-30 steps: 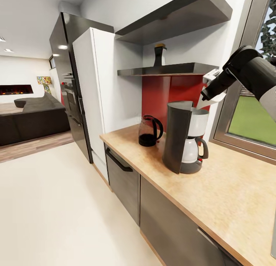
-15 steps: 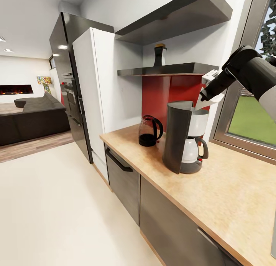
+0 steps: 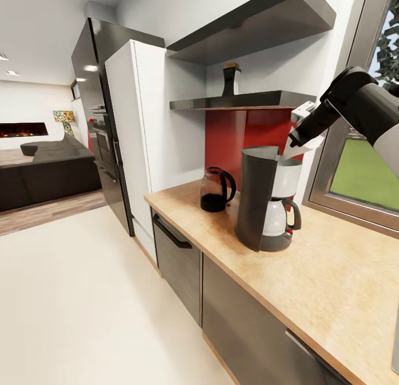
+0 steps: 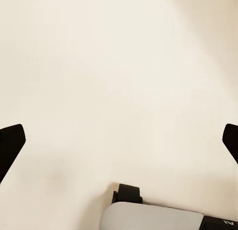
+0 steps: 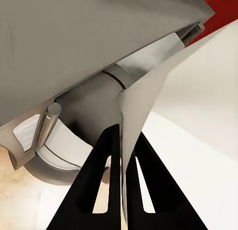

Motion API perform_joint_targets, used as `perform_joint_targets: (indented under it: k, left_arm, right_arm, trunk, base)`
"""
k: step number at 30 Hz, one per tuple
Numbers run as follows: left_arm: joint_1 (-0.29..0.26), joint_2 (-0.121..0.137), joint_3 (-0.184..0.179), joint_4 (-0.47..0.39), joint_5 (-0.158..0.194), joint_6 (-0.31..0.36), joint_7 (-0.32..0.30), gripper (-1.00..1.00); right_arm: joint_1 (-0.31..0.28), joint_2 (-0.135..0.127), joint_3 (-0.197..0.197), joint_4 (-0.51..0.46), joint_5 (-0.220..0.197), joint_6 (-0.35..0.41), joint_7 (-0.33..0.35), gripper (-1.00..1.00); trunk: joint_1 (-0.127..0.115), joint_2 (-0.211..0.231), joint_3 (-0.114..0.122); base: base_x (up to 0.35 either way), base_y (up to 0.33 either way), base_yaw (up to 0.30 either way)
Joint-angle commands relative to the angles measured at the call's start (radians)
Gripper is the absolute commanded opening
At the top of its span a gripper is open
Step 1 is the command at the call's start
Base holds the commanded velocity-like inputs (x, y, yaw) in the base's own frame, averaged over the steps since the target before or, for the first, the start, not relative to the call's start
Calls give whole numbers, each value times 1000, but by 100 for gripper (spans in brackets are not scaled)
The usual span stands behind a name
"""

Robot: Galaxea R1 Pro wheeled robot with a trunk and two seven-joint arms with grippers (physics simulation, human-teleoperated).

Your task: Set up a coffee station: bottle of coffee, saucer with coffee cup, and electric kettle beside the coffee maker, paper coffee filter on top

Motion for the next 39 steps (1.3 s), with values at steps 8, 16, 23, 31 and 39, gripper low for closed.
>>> perform_joint_targets:
  k: [8,16,23,31,39]
  left_arm:
    - [0,0,1,-1,1,-2,0,100]
    - [0,0,1,-1,1,-2,0,100]
    - [0,0,1,-1,1,-2,0,100]
    - [0,0,1,-1,1,-2,0,100]
    - [0,0,1,-1,1,-2,0,100]
  right_arm:
    - [-1,-1,113,-2,8,1,57,-100]
    - [-1,-1,119,-2,8,2,66,-100]
    - [-1,-1,119,-2,8,2,67,-100]
    - [-1,-1,119,-2,8,1,68,-100]
    - [-1,-1,119,-2,8,1,68,-100]
  trunk:
    - [0,-1,-1]
    - [0,-1,-1]
    - [0,-1,-1]
    - [0,-1,-1]
    - [0,-1,-1]
  base:
    - [0,0,0]
    - [0,0,0]
    - [0,0,0]
    - [0,0,0]
    - [0,0,0]
